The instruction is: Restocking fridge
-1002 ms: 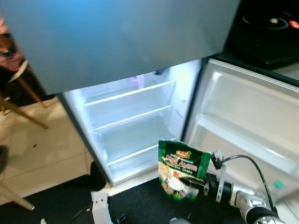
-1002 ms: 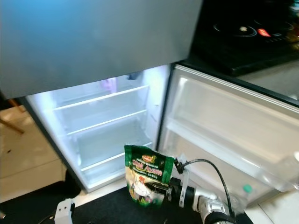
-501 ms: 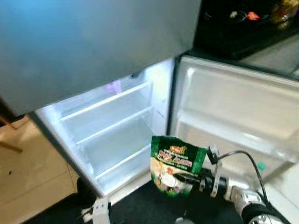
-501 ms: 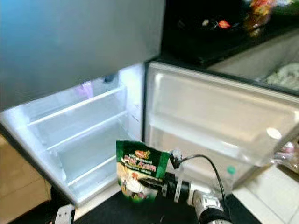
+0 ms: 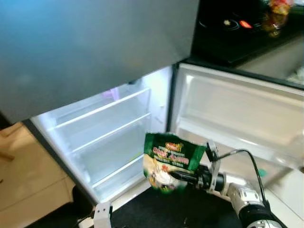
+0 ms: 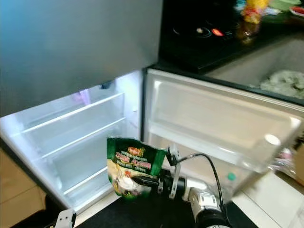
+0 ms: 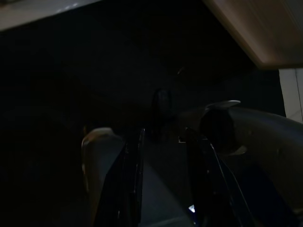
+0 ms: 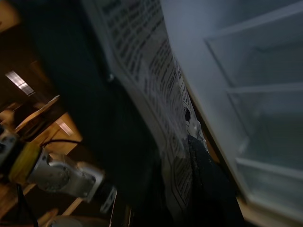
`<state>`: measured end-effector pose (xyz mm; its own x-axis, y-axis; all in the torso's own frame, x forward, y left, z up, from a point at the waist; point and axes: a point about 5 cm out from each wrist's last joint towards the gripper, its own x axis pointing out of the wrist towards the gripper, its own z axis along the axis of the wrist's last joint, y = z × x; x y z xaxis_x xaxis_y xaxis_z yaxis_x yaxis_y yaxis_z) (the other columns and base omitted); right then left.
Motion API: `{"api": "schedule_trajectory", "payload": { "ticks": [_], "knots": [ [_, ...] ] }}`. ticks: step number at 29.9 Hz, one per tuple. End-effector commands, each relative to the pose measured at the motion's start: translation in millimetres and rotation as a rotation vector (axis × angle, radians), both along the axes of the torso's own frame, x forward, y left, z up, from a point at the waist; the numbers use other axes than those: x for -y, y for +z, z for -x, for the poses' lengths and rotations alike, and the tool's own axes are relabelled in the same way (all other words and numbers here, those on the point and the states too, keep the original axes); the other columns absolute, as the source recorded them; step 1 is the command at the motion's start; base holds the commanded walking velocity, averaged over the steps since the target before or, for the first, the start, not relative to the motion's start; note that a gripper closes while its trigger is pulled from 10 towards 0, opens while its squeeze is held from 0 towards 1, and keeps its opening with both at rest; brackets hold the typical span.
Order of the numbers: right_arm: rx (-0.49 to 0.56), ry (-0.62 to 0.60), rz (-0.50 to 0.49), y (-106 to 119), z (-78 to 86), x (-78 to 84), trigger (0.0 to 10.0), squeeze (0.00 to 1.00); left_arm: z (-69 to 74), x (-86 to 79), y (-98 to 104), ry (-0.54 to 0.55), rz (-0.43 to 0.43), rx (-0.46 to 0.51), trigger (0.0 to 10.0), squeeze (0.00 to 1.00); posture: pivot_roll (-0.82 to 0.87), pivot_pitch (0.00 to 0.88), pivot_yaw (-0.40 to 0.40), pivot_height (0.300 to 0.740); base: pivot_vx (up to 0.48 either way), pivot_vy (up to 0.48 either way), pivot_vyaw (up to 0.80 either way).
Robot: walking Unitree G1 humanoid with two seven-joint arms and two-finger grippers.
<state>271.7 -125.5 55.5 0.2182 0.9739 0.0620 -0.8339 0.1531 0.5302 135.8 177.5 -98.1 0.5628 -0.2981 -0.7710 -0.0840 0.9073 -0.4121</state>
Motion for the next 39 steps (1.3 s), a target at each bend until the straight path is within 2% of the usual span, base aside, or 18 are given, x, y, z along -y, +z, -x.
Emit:
{"api": "schedule_trajectory", "payload": {
  "ticks": [1,6,8,13,16,20,23,28,32,34,36,37,39],
  "knots": [
    [0.062,0.025,-0.045,16.8,-4.0,-1.1,10.0,0.0,2.6,2.9,-1.4,0.003,0.009,-0.015,10.0,0.0,-0.08,0.0,0.013,0.74,0.0,0.0,0.0],
    [0.118,0.063,-0.069,33.0,-5.6,-3.9,10.0,0.0,1.8,1.5,-1.0,0.011,0.006,-0.012,10.0,0.0,-0.08,0.0,0.012,0.74,0.0,0.0,0.0],
    [0.168,0.093,-0.083,47.2,-6.7,-5.7,10.0,0.0,1.5,0.5,-0.8,0.014,0.005,-0.01,10.0,0.0,-0.08,0.0,0.012,0.74,0.0,0.0,0.0],
    [0.248,0.086,-0.058,65.9,-11.4,-5.2,10.0,0.0,1.4,0.1,-0.8,0.01,-0.003,-0.008,10.0,0.0,-0.08,0.0,0.01,0.74,0.0,0.0,0.0],
    [0.334,-0.036,0.031,79.1,-27.4,-0.3,10.0,0.0,2.7,3.4,-0.8,-0.03,0.015,-0.005,10.0,0.0,-0.08,0.0,0.01,0.74,0.0,-0.315,0.0],
    [0.401,-0.126,0.06,93.0,-38.3,4.4,10.0,0.0,3.7,1.4,-1.3,-0.012,-0.001,-0.008,10.0,0.0,-0.08,0.0,0.01,0.74,0.0,-0.472,0.0],
    [0.443,-0.217,0.092,104.9,-49.8,7.3,10.0,0.0,4.9,0.9,-2.0,0.004,-0.003,-0.017,10.0,0.0,-0.08,0.0,0.007,0.74,0.0,0.0,0.0],
    [0.536,-0.26,0.11,125.0,-56.0,3.9,10.0,0.0,5.1,1.6,-2.1,0.001,-0.004,-0.016,10.0,0.0,-0.08,0.0,0.005,0.74,0.0,0.0,0.0],
    [0.582,-0.311,0.134,132.3,-61.9,2.1,10.0,0.0,5.2,1.7,-2.1,-0.002,-0.004,-0.016,10.0,0.0,-0.08,0.0,0.005,0.74,0.0,0.0,0.0],
    [0.622,-0.376,0.183,136.0,-69.1,2.4,10.0,0.0,5.0,1.8,-2.0,0.0,-0.004,-0.014,10.0,0.0,-0.08,0.0,0.006,0.74,0.0,0.0,0.0],
    [0.641,-0.414,0.216,137.9,-73.4,4.9,10.0,0.0,5.0,2.0,-2.0,-0.002,-0.004,-0.013,10.0,0.0,-0.07,0.0,0.006,0.74,0.0,0.0,0.0],
    [0.665,-0.481,0.266,140.6,-80.4,10.3,10.0,0.0,5.2,1.9,-2.0,-0.006,-0.004,-0.012,10.0,0.0,-0.08,0.0,0.008,0.74,0.0,0.0,0.0],
    [0.67,-0.514,0.285,141.9,-83.5,14.0,10.0,0.0,5.5,1.8,-2.0,-0.007,-0.004,-0.011,10.0,0.0,-0.08,0.0,0.01,0.74,0.0,0.0,0.0]
  ]
}}
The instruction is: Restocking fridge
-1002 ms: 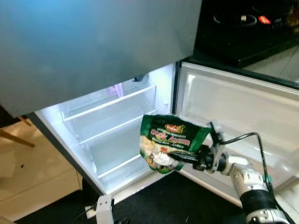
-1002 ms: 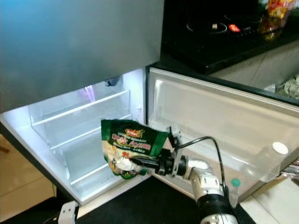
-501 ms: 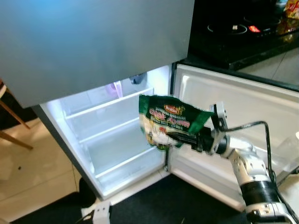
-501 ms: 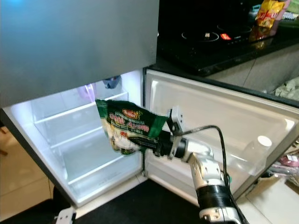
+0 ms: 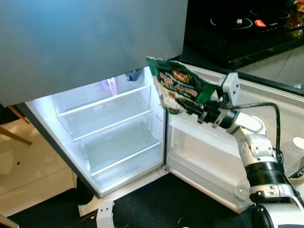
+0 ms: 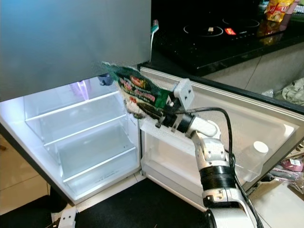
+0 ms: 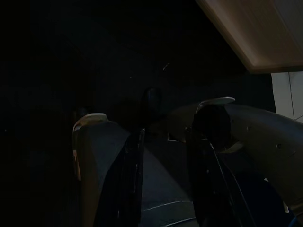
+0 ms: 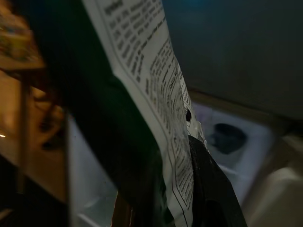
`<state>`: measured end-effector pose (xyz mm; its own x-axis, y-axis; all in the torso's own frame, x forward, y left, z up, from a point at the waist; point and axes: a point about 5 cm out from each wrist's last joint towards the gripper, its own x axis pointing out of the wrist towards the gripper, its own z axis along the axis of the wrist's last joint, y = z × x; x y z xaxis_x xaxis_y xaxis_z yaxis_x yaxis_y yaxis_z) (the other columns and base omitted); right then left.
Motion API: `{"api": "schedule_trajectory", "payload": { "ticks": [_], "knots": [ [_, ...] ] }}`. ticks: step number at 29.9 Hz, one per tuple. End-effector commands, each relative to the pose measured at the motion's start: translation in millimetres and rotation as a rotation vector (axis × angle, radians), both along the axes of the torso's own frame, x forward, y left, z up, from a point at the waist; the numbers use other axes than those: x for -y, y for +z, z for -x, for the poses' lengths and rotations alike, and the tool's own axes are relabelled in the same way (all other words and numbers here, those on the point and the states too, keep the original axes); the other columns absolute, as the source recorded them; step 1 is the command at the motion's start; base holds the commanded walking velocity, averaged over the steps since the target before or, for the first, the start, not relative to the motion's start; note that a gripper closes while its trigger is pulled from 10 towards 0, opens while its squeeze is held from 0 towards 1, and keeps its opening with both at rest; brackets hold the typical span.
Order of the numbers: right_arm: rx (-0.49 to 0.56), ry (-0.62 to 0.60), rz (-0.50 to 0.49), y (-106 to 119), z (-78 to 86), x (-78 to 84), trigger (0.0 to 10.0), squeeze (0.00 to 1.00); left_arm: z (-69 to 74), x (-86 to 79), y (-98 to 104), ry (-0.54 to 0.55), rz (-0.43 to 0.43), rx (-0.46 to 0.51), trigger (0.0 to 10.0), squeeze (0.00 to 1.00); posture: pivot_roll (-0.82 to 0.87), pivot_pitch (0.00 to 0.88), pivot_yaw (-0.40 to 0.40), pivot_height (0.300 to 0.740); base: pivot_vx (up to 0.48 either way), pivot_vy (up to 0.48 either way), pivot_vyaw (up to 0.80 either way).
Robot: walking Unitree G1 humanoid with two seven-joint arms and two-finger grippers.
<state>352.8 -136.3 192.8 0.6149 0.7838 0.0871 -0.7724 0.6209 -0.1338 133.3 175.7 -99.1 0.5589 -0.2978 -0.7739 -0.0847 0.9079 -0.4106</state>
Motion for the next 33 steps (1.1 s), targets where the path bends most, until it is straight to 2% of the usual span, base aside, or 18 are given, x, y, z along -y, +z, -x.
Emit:
{"api": "schedule_trajectory", "payload": {
  "ticks": [1,5,6,8,14,18,22,23,28,33],
  "knots": [
    [0.035,-0.083,0.021,4.7,-6.5,9.0,10.0,0.0,4.3,-0.2,-1.3,-0.011,-0.004,-0.009,10.0,0.0,-0.08,0.0,0.011,0.74,0.0,0.0,0.0],
    [0.035,-0.127,0.045,1.8,-10.1,14.7,10.0,0.0,8.0,-0.6,-2.4,-0.02,-0.005,-0.018,10.0,0.0,-0.08,0.0,0.013,0.74,0.0,0.0,0.0],
    [0.021,-0.17,0.043,-0.5,-13.7,18.2,10.0,0.0,10.6,-1.2,-3.0,-0.021,-0.005,-0.021,10.0,0.0,-0.08,0.005,0.016,0.74,0.0,0.0,0.0],
    [0.018,-0.201,0.089,-6.5,-16.5,20.4,10.0,0.0,13.7,-2.0,-3.7,-0.019,-0.005,-0.024,10.0,0.0,-0.07,0.019,0.018,0.74,0.0,0.0,0.0],
    [-0.001,-0.207,0.102,-13.3,-17.3,24.0,10.0,0.0,19.1,-4.8,-4.6,-0.014,-0.005,-0.027,10.0,0.0,-0.06,0.053,0.024,0.74,0.0,0.0,0.0],
    [-0.014,-0.26,0.084,-16.9,-21.2,33.0,10.0,0.0,34.0,-12.9,-6.9,-0.012,-0.01,-0.05,10.0,0.0,-0.05,0.1,0.041,0.74,0.0,0.0,0.0],
    [-0.015,-0.262,0.078,-17.6,-22.4,33.3,10.0,0.0,42.0,-17.5,-7.7,-0.012,-0.012,-0.06,10.0,0.0,-0.04,0.119,0.049,0.74,0.0,0.0,0.0],
    [-0.006,-0.265,0.097,-18.0,-23.8,33.0,10.0,0.0,47.6,-21.9,-7.8,-0.012,-0.014,-0.063,10.0,0.0,-0.03,0.148,0.062,0.74,0.0,0.0,0.0],
    [0.007,-0.272,0.119,-16.5,-25.3,35.0,10.0,0.0,52.5,-28.0,-7.0,-0.01,-0.014,-0.056,10.0,0.0,-0.02,0.171,0.074,0.74,0.0,0.0,0.0],
    [0.027,-0.285,0.151,-14.9,-26.9,42.7,10.0,0.0,53.7,-41.7,-3.2,-0.007,-0.028,-0.025,10.0,0.0,0.0,0.224,0.097,0.74,0.0,0.0,0.0]
  ]
}}
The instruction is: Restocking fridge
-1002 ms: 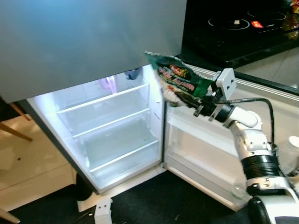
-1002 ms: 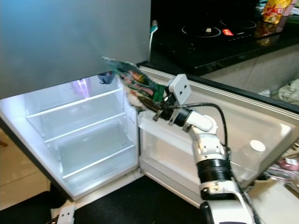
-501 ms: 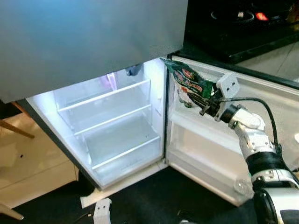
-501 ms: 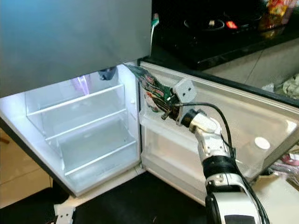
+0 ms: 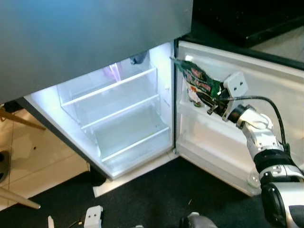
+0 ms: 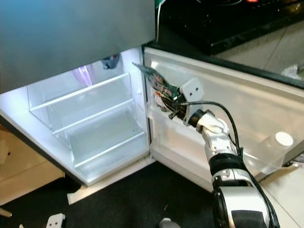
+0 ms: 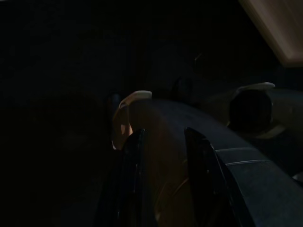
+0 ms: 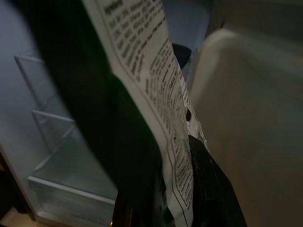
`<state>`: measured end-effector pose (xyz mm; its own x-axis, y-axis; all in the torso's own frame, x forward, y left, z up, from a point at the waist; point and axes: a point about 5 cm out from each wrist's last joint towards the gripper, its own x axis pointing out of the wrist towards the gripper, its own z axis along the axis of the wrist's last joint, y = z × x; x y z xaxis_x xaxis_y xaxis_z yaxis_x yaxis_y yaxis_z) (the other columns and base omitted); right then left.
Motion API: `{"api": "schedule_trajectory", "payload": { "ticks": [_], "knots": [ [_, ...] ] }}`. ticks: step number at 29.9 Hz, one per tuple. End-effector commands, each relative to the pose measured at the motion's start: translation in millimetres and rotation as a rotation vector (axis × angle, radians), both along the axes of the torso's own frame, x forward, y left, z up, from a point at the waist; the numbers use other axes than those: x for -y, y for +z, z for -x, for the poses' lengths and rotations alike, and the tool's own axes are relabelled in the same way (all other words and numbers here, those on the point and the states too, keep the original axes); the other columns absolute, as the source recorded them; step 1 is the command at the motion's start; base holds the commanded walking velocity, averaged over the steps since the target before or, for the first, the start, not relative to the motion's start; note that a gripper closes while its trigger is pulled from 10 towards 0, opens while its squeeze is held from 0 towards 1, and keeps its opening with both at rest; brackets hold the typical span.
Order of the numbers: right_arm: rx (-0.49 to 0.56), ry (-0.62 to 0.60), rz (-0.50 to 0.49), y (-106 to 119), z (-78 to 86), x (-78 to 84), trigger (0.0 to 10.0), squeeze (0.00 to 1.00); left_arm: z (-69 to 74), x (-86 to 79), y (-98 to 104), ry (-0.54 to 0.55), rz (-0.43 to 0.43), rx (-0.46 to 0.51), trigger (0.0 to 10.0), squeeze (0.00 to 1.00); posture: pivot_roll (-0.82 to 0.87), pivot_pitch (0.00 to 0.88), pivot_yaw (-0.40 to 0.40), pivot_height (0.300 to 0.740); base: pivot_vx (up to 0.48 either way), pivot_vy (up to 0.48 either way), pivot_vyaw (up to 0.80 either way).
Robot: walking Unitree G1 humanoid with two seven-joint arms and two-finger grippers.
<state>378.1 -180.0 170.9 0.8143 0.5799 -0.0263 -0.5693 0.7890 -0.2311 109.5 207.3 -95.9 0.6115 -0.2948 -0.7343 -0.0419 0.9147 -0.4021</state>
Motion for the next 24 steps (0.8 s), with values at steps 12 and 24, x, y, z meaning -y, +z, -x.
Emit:
{"api": "schedule_trajectory", "payload": {
  "ticks": [12,24],
  "knots": [
    [0.101,-0.034,0.05,19.9,-6.1,12.5,10.0,0.0,18.3,-30.4,3.9,0.0,-0.025,-0.018,10.0,0.0,0.01,0.266,0.13,0.74,0.0,0.0,0.0],
    [0.005,0.001,0.067,12.2,-6.7,15.5,10.0,1.0,14.3,-30.3,5.4,-0.004,-0.019,0.0,10.0,0.0,0.01,0.26,0.126,0.74,0.0,0.0,0.0]
  ]
}}
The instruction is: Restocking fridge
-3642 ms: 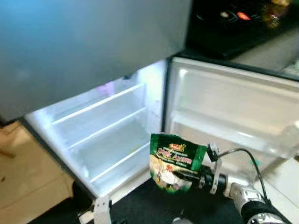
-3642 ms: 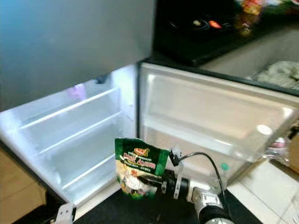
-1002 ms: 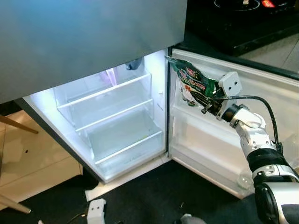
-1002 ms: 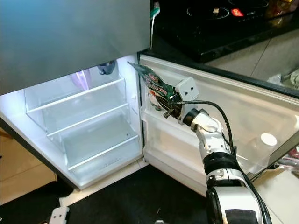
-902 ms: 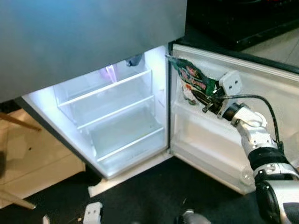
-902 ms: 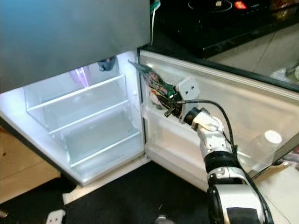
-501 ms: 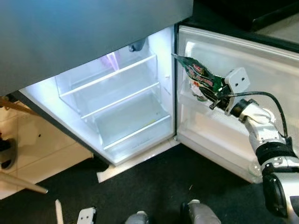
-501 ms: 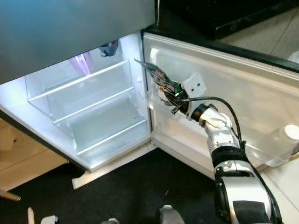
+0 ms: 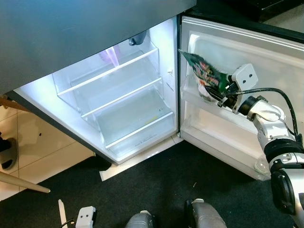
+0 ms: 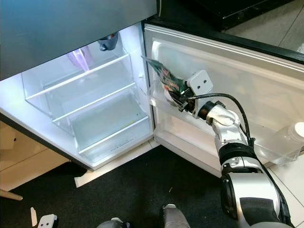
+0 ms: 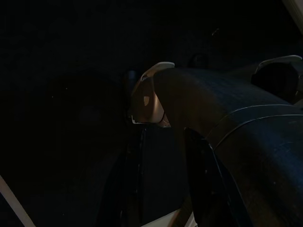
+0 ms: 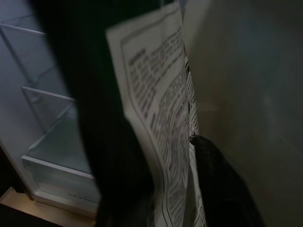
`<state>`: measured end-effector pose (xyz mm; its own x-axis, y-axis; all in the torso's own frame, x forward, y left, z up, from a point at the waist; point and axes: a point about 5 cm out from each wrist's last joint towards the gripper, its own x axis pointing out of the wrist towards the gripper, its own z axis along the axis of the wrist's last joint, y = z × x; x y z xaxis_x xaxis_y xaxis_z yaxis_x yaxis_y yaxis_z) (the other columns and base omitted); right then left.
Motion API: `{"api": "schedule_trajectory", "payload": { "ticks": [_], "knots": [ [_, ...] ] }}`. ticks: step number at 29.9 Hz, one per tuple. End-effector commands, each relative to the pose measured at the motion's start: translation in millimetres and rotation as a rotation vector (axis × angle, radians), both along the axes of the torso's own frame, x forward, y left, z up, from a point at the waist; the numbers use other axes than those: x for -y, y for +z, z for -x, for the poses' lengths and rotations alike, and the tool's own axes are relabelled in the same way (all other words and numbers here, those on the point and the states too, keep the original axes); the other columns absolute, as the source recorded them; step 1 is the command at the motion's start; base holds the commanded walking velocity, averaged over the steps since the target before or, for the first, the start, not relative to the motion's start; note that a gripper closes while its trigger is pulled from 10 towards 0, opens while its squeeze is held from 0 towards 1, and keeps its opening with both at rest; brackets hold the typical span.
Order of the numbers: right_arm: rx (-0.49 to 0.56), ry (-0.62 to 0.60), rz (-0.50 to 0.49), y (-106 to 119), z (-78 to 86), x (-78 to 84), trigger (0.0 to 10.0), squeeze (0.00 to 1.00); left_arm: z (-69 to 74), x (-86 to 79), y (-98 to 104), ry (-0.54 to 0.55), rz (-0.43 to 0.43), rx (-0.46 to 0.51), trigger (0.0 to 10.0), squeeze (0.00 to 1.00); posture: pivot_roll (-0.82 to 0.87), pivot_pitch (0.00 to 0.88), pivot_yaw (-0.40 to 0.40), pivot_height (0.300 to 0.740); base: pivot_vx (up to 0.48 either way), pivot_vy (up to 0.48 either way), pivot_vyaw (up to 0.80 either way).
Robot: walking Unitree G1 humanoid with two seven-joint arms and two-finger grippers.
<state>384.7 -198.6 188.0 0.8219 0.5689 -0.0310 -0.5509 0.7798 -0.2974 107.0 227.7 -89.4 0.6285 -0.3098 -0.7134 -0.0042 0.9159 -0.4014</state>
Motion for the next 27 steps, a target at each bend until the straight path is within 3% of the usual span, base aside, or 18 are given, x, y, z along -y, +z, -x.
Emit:
{"api": "schedule_trajectory", "payload": {
  "ticks": [1,4,5,6,7,8,23,27],
  "knots": [
    [-0.026,0.004,-0.006,-3.9,-0.7,-2.9,10.0,1.0,11.4,-9.3,-1.3,0.024,-0.016,-0.034,10.0,0.0,0.01,0.256,0.125,0.74,0.0,0.0,0.0],
    [-0.004,-0.017,-0.05,2.0,-2.5,-1.0,10.0,0.97,11.4,-7.1,-2.0,0.023,-0.014,-0.037,10.0,0.0,0.01,0.247,0.122,0.74,0.0,0.0,0.0],
    [0.002,-0.019,-0.066,4.4,-2.9,-0.1,10.0,0.49,11.2,-6.3,-2.3,0.023,-0.013,-0.039,10.0,0.0,0.01,0.241,0.119,0.74,0.0,0.0,0.0],
    [0.008,-0.021,-0.08,6.7,-3.2,1.1,10.0,0.49,11.2,-5.7,-2.5,0.023,-0.013,-0.041,10.0,0.0,0.01,0.241,0.119,0.74,0.0,0.0,0.0],
    [0.014,-0.023,-0.095,9.4,-3.6,2.7,10.0,0.04,11.0,-4.9,-2.8,0.024,-0.013,-0.043,10.0,0.0,0.0,0.232,0.115,0.74,0.0,0.0,0.0],
    [0.02,-0.025,-0.104,11.6,-3.8,4.3,10.0,0.0,10.8,-4.1,-3.2,0.025,-0.012,-0.046,10.0,0.0,0.0,0.226,0.113,0.74,0.0,0.0,0.0],
    [0.162,-0.064,-0.169,43.5,2.0,34.5,10.0,0.0,7.4,9.0,-7.9,0.039,-0.004,-0.084,10.0,0.0,-0.03,0.148,0.091,0.74,0.0,0.0,0.0],
    [0.173,-0.045,-0.187,46.6,3.2,35.4,10.0,0.0,5.3,10.5,-8.1,0.041,-0.004,-0.088,10.0,0.0,-0.04,0.137,0.089,0.74,0.0,0.0,0.0]
  ]
}}
